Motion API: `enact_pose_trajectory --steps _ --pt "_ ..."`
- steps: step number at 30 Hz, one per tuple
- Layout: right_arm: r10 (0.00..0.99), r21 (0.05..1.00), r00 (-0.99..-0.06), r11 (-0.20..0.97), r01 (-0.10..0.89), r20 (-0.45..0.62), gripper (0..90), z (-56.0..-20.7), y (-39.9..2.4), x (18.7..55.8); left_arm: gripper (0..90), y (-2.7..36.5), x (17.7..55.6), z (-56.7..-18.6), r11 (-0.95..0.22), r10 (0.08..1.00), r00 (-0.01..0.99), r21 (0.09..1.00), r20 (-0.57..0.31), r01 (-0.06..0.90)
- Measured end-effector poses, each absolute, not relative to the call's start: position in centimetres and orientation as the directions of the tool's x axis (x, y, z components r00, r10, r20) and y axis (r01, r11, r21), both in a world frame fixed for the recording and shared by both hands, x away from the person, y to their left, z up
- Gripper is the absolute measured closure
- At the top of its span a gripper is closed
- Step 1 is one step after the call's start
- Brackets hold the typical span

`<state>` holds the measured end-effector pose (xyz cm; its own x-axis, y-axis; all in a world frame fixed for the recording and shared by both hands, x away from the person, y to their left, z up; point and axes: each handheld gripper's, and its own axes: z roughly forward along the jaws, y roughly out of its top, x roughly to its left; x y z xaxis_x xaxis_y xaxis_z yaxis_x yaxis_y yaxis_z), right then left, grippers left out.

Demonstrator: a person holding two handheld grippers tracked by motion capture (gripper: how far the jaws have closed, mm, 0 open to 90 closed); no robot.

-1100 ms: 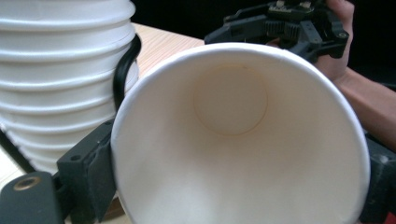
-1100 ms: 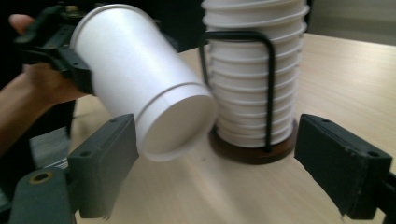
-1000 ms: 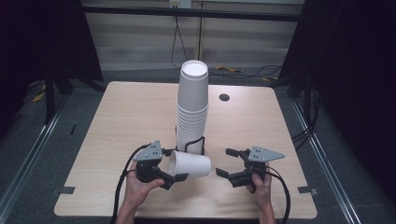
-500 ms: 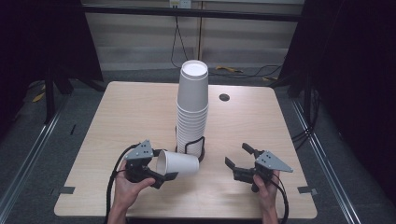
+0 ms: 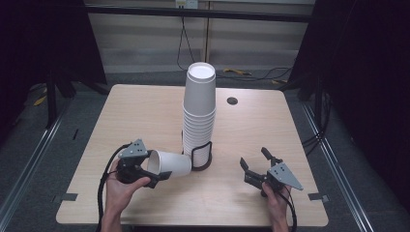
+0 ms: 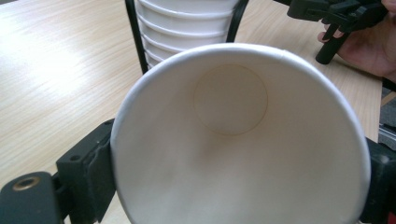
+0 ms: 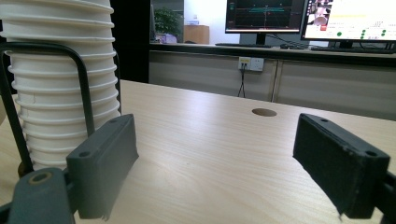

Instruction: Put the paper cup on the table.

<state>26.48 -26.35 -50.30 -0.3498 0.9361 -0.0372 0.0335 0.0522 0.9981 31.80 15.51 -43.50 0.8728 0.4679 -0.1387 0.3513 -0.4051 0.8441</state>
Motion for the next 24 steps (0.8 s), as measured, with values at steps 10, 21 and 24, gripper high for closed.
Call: enact_pose_trajectory --steps 10,21,24 --pt "0.932 1.000 -0.363 0.016 0.016 -0.009 13.2 -50.4 -26.8 26.1 9.2 16.3 32.7 -42.7 -0.448 0.508 0.851 0.804 -0.130 0.390" --pt "0.920 1.000 -0.391 0.017 0.020 -0.007 13.6 -50.4 -26.8 26.0 9.2 17.7 34.7 -41.7 -0.502 0.555 0.825 0.746 -0.111 0.438" --pt "0.920 1.000 -0.391 0.017 0.019 -0.009 13.6 -50.4 -26.8 26.0 9.1 18.0 35.6 -41.6 -0.519 0.565 0.818 0.726 -0.105 0.451"
